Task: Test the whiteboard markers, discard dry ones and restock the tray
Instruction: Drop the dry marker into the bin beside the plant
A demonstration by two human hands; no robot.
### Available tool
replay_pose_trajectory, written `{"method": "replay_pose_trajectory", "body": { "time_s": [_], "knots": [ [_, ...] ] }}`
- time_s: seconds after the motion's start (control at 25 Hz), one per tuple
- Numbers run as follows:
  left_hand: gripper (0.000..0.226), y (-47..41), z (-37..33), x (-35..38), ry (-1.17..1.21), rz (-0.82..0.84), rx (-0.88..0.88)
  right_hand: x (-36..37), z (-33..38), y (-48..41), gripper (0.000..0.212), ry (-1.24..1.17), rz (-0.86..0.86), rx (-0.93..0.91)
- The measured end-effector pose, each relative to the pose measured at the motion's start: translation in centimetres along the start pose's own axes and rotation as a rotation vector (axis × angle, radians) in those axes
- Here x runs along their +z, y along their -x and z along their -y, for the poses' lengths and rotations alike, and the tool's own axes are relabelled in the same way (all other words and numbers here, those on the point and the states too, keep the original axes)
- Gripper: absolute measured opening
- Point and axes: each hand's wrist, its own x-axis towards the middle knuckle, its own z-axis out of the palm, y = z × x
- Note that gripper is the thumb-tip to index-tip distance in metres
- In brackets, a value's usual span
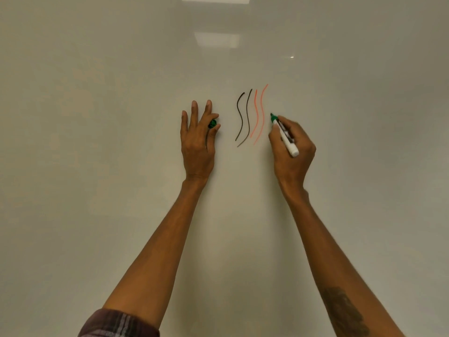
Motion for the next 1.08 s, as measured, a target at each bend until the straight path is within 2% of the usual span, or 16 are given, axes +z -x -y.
{"method": "replay_pose_trajectory", "body": {
  "time_s": [0.16,0.28,0.4,0.52,0.6,0.72,0.84,0.96,1.08],
  "knots": [
    [0.028,0.0,-0.1,0.0,-0.005,0.001,-0.006,-0.8,-0.8,4.4,0.021,0.015,0.035,0.081],
    [0.028,0.1,-0.2,-0.2,-0.007,0.006,-0.004,-0.9,0.5,2.1,0.018,-0.133,-0.017,0.177],
    [0.029,0.1,-0.1,-0.2,-0.006,0.007,-0.003,-0.8,1.7,-2.3,0.020,-0.130,-0.100,0.104],
    [0.030,0.1,-0.3,-0.3,-0.009,0.011,-0.006,0.0,1.8,-4.6,0.022,-0.056,-0.036,0.023],
    [0.030,0.0,-0.3,-0.3,-0.003,0.013,-0.003,-0.1,1.0,-3.7,0.022,0.041,0.013,-0.038],
    [0.028,0.1,-0.5,-0.5,0.007,0.018,0.002,-1.1,-0.5,0.2,0.022,0.108,-0.006,-0.011],
    [0.024,0.1,-0.6,-0.6,0.018,0.037,-0.001,-1.9,-1.1,3.9,0.022,0.049,0.044,0.086],
    [0.021,0.1,-0.7,-1.0,0.060,0.062,-0.025,-2.7,-1.0,5.1,0.022,-0.234,0.121,0.329],
    [0.021,1.1,-1.2,-2.1,0.180,0.035,-0.200,-3.2,-1.0,6.2,0.021,-0.516,0.149,0.569]
  ]
}}
